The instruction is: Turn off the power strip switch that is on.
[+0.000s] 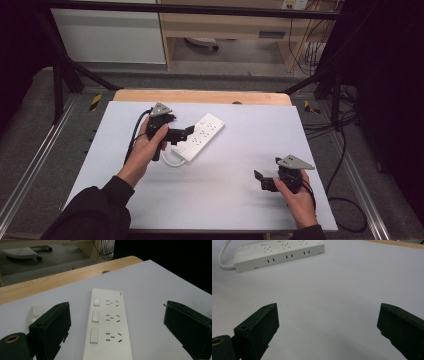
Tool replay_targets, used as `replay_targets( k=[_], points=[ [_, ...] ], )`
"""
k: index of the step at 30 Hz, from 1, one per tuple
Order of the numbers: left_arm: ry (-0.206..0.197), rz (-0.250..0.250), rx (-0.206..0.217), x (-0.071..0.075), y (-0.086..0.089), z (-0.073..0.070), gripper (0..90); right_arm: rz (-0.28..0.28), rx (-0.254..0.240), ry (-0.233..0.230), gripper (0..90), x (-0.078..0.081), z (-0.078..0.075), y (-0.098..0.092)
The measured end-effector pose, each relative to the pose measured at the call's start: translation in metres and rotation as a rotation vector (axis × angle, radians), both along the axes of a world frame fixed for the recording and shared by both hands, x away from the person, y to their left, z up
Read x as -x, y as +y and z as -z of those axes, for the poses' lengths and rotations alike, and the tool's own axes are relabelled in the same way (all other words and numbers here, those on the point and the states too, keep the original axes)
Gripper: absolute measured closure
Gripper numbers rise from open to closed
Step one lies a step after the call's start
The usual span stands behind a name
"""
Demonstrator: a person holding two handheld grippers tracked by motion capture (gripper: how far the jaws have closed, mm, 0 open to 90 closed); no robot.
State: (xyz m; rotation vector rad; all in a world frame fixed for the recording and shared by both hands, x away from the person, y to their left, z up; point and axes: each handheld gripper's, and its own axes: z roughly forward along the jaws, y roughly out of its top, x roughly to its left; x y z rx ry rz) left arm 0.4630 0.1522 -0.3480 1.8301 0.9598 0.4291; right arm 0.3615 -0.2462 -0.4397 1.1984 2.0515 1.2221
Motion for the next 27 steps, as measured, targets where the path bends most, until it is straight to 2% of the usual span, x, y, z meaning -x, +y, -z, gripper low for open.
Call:
replay_targets(
  k=[9,19,27],
  points=[
    [-0.019,-0.001,0.03,0.017,0.017,-0.008,6.9,-0.001,0.002,0.001,4.3,0.0,0.0,0.0],
    [-0.04,-0.001,0.037,0.031,0.036,-0.014,6.7,-0.004,0.004,-0.001,4.0,0.0,0.0,0.0],
    [-0.054,-0.034,0.042,0.037,0.055,-0.017,6.5,-0.006,0.009,-0.001,3.9,0.0,0.0,0.0]
  ],
)
